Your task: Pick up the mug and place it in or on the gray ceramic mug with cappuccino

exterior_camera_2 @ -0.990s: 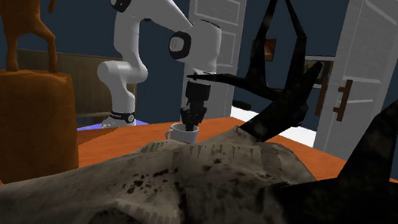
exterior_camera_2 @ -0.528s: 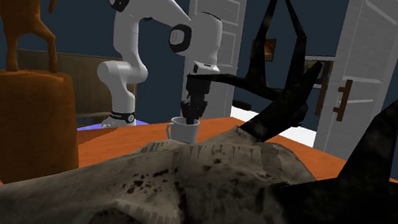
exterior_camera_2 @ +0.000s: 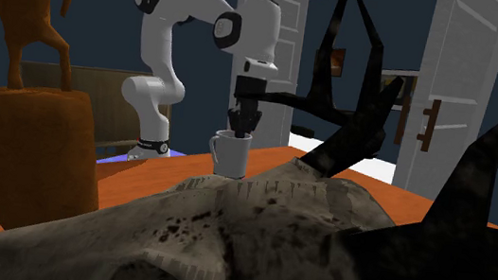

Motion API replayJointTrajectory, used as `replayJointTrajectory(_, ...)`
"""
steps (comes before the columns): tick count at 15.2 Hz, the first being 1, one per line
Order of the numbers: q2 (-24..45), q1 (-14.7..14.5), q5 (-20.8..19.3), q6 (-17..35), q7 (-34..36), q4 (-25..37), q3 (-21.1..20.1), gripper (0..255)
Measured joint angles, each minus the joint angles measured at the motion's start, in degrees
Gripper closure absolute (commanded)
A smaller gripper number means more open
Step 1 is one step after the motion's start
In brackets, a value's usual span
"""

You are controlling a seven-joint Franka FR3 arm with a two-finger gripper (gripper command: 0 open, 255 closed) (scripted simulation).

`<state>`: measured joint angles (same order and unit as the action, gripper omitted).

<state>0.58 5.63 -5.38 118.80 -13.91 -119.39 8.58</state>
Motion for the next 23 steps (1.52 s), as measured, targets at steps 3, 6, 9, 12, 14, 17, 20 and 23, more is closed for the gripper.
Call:
replayJointTrajectory(3, -0.71, -0.06, -0.01, -2.1, -0.05, 1.39, -0.06, 255)
replayJointTrajectory(6, -1.72, -0.1, -0.08, -4.43, -0.14, 2.72, -0.1, 255)
replayJointTrajectory(9, -2.19, -0.14, -0.06, -6.65, -0.26, 4.47, -0.14, 255)
replayJointTrajectory(12, -2.64, -0.09, -0.05, -8.84, -0.54, 6.23, -0.1, 255)
replayJointTrajectory(14, -2.76, -0.15, -0.01, -10.25, -0.57, 7.52, -0.16, 255)
replayJointTrajectory(17, -3.08, -0.17, 0.01, -12.59, -0.74, 9.55, -0.18, 255)
replayJointTrajectory(20, -3.34, -0.23, 0.03, -14.74, -0.79, 11.43, -0.26, 255)
replayJointTrajectory(23, -0.44, 0.94, 0.47, -16.34, -3.44, 16.11, 1.01, 255)
